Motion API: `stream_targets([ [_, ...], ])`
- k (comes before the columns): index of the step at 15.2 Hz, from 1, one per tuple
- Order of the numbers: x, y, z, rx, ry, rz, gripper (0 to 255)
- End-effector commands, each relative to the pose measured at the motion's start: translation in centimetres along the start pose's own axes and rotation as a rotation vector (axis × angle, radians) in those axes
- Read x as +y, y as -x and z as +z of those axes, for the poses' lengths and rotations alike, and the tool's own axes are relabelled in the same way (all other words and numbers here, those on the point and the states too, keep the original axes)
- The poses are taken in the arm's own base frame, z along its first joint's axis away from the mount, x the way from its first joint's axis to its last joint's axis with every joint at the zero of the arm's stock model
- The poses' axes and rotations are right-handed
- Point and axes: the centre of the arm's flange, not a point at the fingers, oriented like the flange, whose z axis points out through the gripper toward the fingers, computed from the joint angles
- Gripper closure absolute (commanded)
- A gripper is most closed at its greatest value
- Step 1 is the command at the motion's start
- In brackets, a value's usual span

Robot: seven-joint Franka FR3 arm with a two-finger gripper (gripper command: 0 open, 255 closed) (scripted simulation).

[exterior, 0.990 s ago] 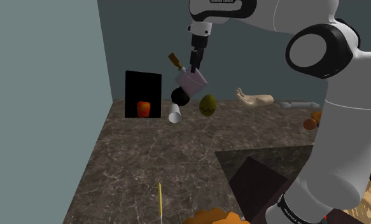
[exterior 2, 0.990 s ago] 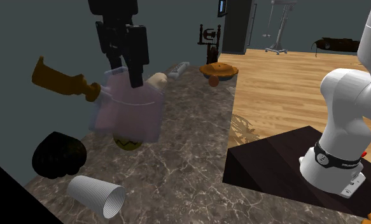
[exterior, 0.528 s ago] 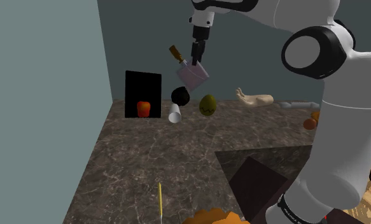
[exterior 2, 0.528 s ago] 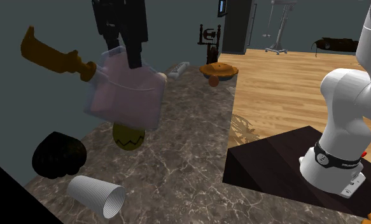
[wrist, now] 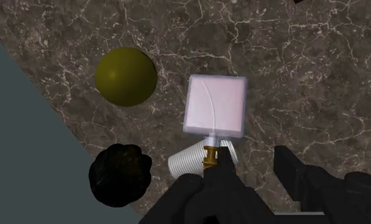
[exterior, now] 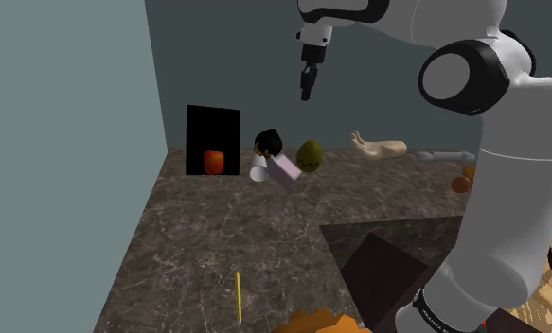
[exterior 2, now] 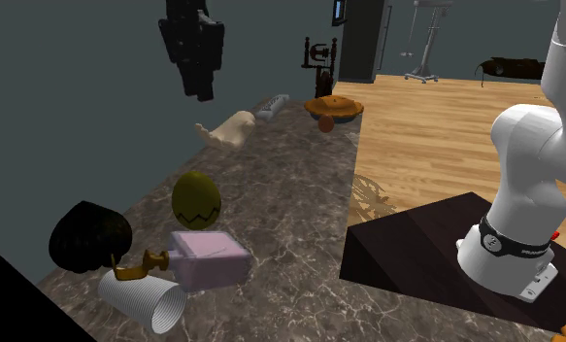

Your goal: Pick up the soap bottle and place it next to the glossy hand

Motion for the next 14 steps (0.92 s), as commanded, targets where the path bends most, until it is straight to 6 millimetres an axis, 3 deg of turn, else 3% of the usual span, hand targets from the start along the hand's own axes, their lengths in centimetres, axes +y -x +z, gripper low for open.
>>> stream_targets([
  [1,0.0,-0.1,1.3,0.014,-0.003,0.003,0],
  [14,0.0,-2.3,18.0,0.196,-0.036,0.044,0],
])
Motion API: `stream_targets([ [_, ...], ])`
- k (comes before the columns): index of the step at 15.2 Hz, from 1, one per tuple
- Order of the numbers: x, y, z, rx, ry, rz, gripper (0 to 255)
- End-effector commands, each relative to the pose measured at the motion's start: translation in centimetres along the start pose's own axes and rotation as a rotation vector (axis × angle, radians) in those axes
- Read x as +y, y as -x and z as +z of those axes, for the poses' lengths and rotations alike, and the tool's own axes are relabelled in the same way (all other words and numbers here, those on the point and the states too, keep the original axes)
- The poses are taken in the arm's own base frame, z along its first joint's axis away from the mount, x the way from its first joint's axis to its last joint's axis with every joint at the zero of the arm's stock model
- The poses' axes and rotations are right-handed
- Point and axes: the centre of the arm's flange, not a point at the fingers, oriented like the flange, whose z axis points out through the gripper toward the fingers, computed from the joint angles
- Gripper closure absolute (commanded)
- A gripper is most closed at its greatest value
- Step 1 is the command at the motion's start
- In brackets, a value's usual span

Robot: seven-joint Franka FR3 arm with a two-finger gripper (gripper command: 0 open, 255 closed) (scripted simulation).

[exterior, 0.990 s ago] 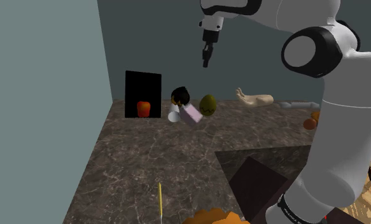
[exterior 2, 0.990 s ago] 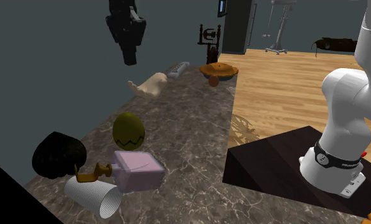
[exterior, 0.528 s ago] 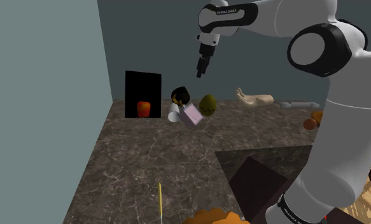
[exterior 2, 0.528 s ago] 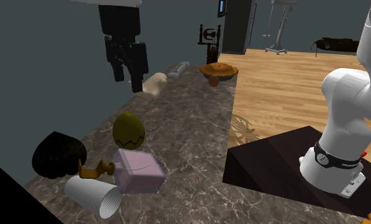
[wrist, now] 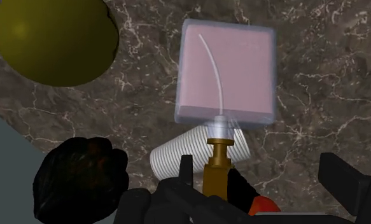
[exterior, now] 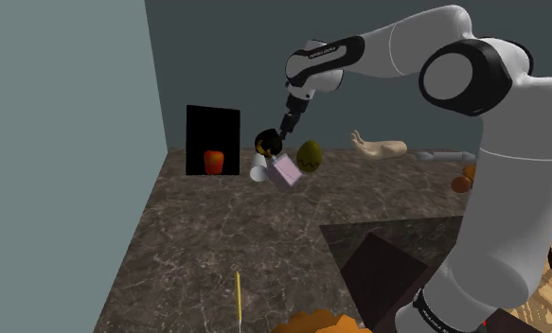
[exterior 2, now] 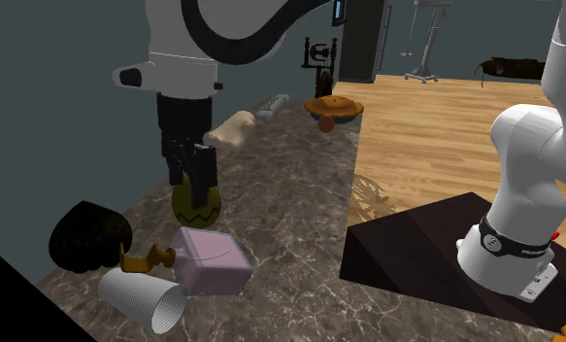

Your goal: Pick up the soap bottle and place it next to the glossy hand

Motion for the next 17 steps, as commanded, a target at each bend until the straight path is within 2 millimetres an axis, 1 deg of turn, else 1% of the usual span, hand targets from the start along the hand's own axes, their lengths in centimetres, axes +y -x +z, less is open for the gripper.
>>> stream_targets([
  [1,0.1,0.0,2.4,0.031,-0.003,0.007,0],
  [5,0.1,-0.5,7.6,0.087,-0.014,0.02,0],
  [6,0.1,-0.6,8.3,0.095,-0.015,0.022,0],
  [13,0.1,-1.0,12.0,0.095,-0.015,0.022,0],
  [14,0.1,-1.0,12.3,0.095,-0.015,0.022,0],
  [17,0.1,-1.0,12.3,0.095,-0.015,0.022,0],
])
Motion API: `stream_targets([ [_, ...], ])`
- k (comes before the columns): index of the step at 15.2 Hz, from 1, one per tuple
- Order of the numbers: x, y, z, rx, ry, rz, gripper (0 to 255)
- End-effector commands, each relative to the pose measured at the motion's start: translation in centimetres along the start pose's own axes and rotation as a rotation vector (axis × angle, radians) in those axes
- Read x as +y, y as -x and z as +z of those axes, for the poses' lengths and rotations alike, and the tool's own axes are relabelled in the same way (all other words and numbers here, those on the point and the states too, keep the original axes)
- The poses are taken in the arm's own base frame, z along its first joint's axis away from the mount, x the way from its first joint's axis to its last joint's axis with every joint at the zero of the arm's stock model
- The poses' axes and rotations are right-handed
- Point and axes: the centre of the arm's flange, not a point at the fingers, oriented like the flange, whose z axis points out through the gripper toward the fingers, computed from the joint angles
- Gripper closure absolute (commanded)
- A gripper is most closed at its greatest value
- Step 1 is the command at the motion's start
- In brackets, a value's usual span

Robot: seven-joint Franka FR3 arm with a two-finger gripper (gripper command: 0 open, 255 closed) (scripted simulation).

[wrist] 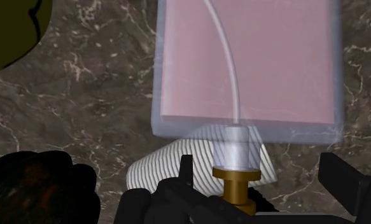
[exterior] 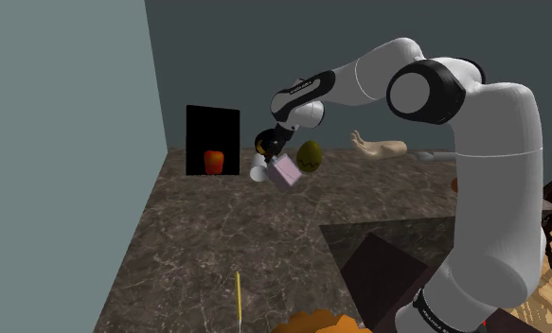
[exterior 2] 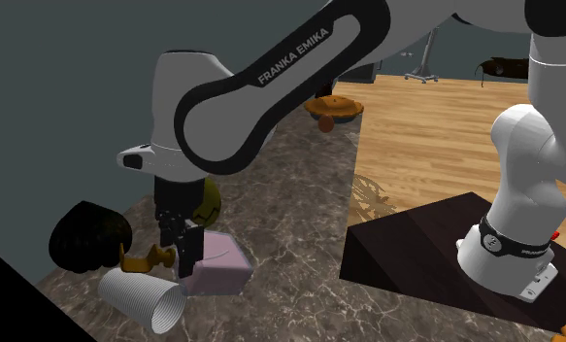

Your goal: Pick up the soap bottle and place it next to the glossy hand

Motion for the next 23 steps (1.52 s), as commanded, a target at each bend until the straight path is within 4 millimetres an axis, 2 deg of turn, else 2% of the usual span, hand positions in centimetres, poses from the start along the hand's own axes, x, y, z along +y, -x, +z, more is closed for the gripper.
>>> stream_targets([
  [1,0.0,0.0,0.0,0.0,0.0,0.0,0],
  [4,0.0,0.0,0.0,0.0,0.0,0.0,0],
  [5,0.0,0.0,0.0,0.0,0.0,0.0,255],
  [14,0.0,0.0,0.0,0.0,0.0,0.0,255],
  [23,-0.3,-1.3,-4.5,0.0,0.0,0.0,255],
])
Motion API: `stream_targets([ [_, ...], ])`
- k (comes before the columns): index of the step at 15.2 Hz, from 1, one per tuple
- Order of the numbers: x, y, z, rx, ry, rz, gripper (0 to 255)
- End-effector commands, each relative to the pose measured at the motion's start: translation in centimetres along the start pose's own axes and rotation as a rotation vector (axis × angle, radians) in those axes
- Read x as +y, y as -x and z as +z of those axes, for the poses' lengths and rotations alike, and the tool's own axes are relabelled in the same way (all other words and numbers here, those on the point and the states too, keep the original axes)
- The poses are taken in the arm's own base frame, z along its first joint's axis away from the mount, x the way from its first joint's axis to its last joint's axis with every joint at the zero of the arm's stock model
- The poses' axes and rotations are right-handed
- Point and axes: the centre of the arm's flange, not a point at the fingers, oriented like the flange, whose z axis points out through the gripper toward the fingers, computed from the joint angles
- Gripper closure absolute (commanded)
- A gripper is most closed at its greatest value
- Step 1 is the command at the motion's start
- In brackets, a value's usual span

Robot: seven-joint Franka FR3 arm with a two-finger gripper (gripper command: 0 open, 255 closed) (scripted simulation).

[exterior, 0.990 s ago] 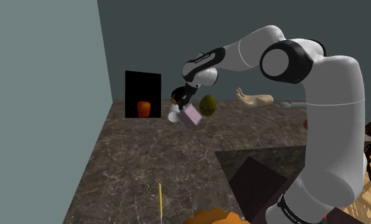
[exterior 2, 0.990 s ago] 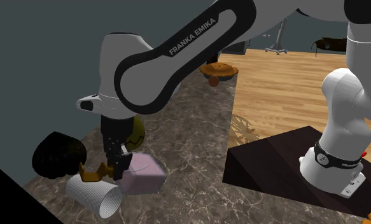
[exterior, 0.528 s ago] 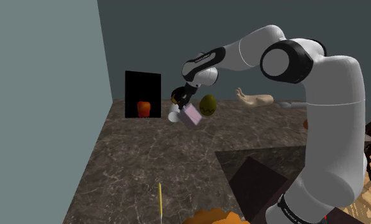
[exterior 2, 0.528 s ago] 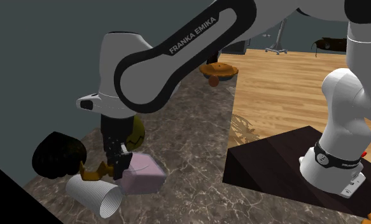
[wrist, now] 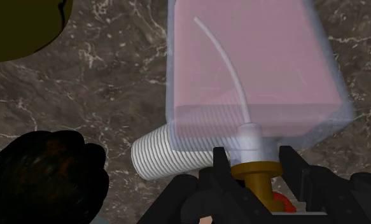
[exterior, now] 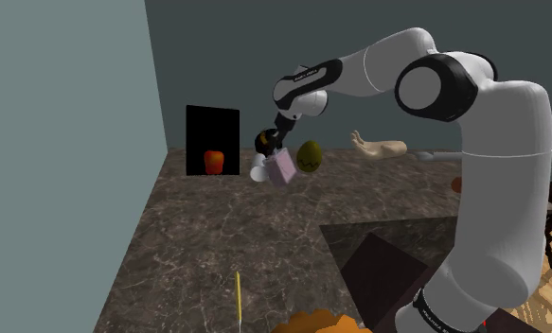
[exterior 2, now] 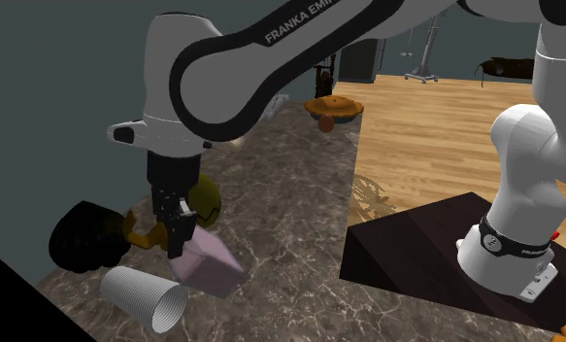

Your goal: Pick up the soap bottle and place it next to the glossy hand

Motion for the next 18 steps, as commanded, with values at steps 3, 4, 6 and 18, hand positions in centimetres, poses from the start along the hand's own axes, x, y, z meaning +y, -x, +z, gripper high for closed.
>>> stream_targets([
  [3,-0.1,-0.6,-2.0,0.0,0.0,0.0,255],
  [4,-0.2,-0.7,-2.5,0.0,0.0,0.0,255],
  [6,-0.2,-1.0,-3.5,0.0,0.0,0.0,255],
  [18,-0.7,-2.8,-9.6,0.0,0.0,0.0,255],
])
